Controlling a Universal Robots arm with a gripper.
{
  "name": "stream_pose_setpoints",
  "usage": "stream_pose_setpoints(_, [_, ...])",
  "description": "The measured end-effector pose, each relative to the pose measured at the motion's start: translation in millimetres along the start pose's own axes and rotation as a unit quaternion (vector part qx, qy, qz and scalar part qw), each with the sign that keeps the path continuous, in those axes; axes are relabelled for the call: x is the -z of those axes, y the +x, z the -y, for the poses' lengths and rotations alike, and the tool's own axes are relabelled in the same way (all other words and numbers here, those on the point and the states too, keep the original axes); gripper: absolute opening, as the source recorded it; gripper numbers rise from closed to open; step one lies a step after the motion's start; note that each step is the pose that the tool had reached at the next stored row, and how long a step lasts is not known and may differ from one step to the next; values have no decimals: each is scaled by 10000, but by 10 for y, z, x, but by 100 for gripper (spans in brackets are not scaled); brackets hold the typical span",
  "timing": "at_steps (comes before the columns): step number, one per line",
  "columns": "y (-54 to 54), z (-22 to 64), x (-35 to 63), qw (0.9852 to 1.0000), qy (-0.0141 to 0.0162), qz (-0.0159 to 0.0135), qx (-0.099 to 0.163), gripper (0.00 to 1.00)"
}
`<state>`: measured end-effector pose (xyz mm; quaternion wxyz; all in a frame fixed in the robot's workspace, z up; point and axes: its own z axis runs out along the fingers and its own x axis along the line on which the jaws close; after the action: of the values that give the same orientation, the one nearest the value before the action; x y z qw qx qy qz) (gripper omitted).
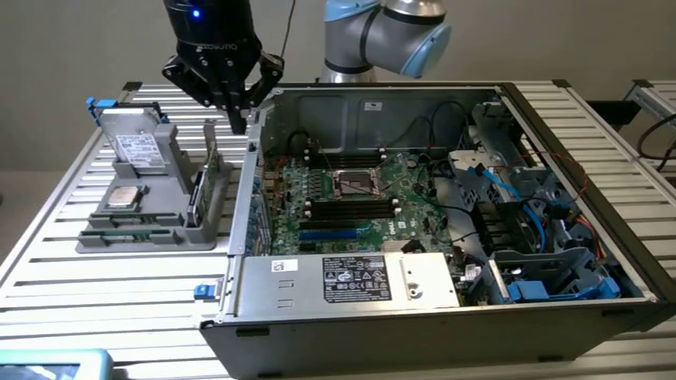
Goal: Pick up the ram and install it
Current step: 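Reach for the ram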
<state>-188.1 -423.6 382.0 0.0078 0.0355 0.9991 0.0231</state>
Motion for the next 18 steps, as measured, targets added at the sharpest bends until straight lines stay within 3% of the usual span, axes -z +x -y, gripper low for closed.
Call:
stream_pose_setpoints(11, [492,108,-75,10000,0,0,0,11])
stream_pose_setpoints(18, [689,207,-190,10000,1,-13,0,11])
